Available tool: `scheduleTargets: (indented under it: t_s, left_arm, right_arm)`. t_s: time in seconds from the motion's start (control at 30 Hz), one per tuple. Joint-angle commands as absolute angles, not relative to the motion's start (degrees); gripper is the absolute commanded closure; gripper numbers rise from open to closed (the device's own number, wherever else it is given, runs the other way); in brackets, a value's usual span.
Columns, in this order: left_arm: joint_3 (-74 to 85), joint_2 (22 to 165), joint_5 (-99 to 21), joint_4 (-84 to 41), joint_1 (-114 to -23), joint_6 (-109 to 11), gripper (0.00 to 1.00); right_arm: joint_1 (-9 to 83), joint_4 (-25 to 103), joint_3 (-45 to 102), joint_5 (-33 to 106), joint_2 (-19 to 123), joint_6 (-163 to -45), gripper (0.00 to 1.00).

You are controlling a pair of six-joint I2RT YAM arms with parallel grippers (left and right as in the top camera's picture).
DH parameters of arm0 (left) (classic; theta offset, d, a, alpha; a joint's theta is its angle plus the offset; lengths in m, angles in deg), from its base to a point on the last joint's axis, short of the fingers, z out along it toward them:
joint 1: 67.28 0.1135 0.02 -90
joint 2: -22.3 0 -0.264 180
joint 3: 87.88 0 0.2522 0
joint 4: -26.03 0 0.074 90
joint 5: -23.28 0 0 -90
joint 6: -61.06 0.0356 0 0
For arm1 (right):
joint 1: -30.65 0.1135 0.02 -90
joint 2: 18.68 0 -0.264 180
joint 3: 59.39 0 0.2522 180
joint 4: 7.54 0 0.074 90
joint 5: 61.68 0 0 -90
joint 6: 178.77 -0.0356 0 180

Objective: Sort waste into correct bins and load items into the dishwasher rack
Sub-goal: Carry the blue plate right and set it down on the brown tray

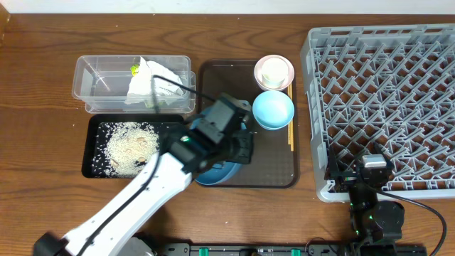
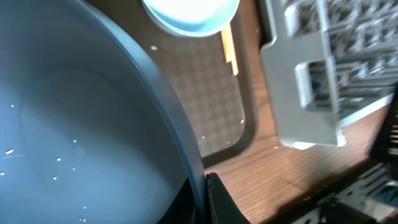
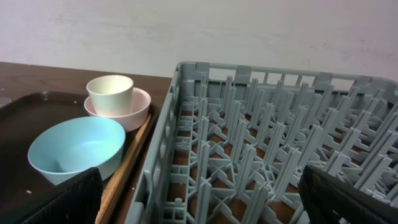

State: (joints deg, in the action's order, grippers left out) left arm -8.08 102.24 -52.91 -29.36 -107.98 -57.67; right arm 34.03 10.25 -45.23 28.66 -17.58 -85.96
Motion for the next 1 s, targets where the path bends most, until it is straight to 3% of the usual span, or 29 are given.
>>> scheduleTargets:
  t_s: [0.0, 0.43, 0.67, 0.8, 0.97]
  left_arm:
    - [-6.61, 105.25, -56.26, -28.96, -109.51, -58.21, 0.94]
    - [-6.61, 113.14, -57.35, -26.6, -112.75, -58.23, 0.94]
    - [-6.61, 113.41, -57.33, -25.07, -113.01, -58.23, 0.88]
    - [-6.61, 113.41, -57.33, -24.85, -113.01, -58.23, 0.73]
    - [-6.15, 112.44, -57.39, -24.79, -112.62, -58.15, 0.68]
  right_arm:
    - [33.24, 10.5, -45.32, 28.99, -17.65, -85.3, 0.01]
    - [33.24, 10.5, -45.32, 28.99, -17.65, -85.3, 0.01]
    - [33.24, 10.5, -45.32, 28.99, -17.67, -85.3, 0.01]
    - [33.24, 10.5, -45.32, 28.99, -17.65, -85.3, 0.01]
    - [33.24, 10.5, -45.32, 28.99, -17.65, -85.3, 0.01]
